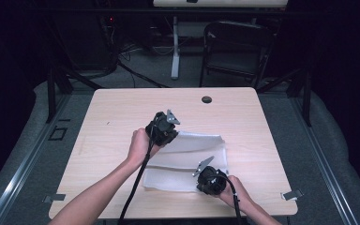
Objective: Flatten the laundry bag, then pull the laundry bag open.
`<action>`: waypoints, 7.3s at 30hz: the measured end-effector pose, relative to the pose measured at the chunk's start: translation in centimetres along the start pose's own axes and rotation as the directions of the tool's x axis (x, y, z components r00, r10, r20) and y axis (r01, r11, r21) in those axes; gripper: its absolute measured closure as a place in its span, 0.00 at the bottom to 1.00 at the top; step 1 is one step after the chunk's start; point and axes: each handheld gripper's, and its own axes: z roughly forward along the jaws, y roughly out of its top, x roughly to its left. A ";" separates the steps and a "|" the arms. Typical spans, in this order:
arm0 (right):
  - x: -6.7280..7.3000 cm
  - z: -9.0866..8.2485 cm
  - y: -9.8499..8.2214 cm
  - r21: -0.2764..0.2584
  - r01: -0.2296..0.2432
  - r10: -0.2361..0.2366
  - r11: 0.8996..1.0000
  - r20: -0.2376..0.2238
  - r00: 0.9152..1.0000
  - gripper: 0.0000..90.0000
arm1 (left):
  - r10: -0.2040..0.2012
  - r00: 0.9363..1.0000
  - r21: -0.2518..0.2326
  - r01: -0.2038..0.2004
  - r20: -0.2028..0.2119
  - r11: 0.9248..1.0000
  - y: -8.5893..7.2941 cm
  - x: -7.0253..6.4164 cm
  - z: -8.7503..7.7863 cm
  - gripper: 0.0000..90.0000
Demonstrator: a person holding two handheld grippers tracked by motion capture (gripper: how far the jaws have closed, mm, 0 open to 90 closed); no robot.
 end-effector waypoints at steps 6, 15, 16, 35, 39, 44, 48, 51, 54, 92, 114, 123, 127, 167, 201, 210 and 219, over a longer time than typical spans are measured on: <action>0.1 -0.1 -0.1 0.007 0.000 0.000 1.000 -0.003 1.000 1.00 | -0.001 1.000 -0.004 0.001 -0.017 1.000 0.3 0.5 -0.3 0.98; 0.1 -0.2 -0.1 0.015 0.005 -0.005 1.000 -0.019 1.000 1.00 | -0.011 0.999 -0.005 0.011 -0.041 1.000 0.8 1.2 -0.6 0.98; 0.1 -0.2 -0.1 0.022 0.002 -0.001 1.000 -0.023 1.000 1.00 | -0.010 0.999 -0.007 0.009 -0.044 1.000 0.9 1.3 -0.7 0.98; 0.2 -0.3 -0.4 0.023 -0.003 0.004 1.000 -0.050 0.999 1.00 | -0.020 0.995 -0.019 0.019 -0.099 1.000 3.2 2.9 -0.6 0.98; 0.2 -0.4 -0.5 0.028 -0.001 0.002 1.000 -0.050 0.999 1.00 | -0.019 0.994 -0.019 0.017 -0.112 1.000 3.6 3.4 -0.4 0.98; 0.2 -0.3 -0.6 0.016 -0.018 0.019 1.000 -0.063 0.998 1.00 | -0.028 0.992 -0.025 0.025 -0.125 0.999 4.1 3.9 -0.1 0.98; 0.3 -0.3 -0.6 0.012 -0.020 0.020 1.000 -0.064 0.998 1.00 | -0.037 0.991 -0.028 0.033 -0.130 0.999 4.5 4.2 0.2 0.98; 0.5 -0.2 -0.5 0.008 -0.023 0.023 1.000 -0.072 0.997 1.00 | -0.039 0.990 -0.024 0.036 -0.132 0.999 4.6 4.4 0.4 0.98; 0.6 -0.1 -0.5 0.003 -0.022 0.022 1.000 -0.080 0.997 1.00 | -0.044 0.989 -0.024 0.041 -0.138 0.999 4.8 4.5 0.6 0.98; 1.1 0.1 -0.3 -0.010 -0.027 0.026 1.000 -0.099 0.995 1.00 | -0.123 0.969 0.001 0.126 -0.212 0.992 5.2 7.0 6.9 0.97; -0.2 -1.9 -0.4 -0.057 -0.085 0.080 0.995 -0.074 0.994 0.38 | -0.211 0.970 -0.032 0.209 -0.119 0.977 3.2 7.8 7.6 0.22; -2.1 -3.6 -0.9 -0.090 -0.128 0.126 0.988 -0.026 0.992 0.10 | -0.184 0.983 -0.034 0.184 -0.004 0.982 0.8 5.9 5.4 0.12; -2.9 -4.2 -1.3 -0.093 -0.135 0.135 0.986 -0.004 0.991 0.08 | -0.166 0.986 -0.042 0.167 0.029 0.985 -0.2 4.6 4.4 0.10; -6.4 -5.4 -3.8 -0.143 -0.251 0.262 0.958 0.064 0.963 0.75 | -0.008 0.967 -0.096 0.033 0.253 0.995 -2.9 -4.7 5.9 0.16; -6.7 -2.3 -4.1 -0.049 -0.265 0.266 0.963 0.035 0.963 1.00 | 0.191 0.886 -0.040 -0.192 0.423 0.981 -2.2 -10.9 11.7 0.90; -6.8 -2.2 -4.1 -0.043 -0.267 0.268 0.963 0.030 0.963 1.00 | 0.191 0.885 -0.043 -0.192 0.424 0.981 -2.1 -10.8 11.6 0.91; -6.7 -2.2 -3.8 -0.023 -0.265 0.266 0.964 0.042 0.963 1.00 | 0.190 0.881 -0.041 -0.192 0.434 0.981 -2.1 -10.4 11.4 0.91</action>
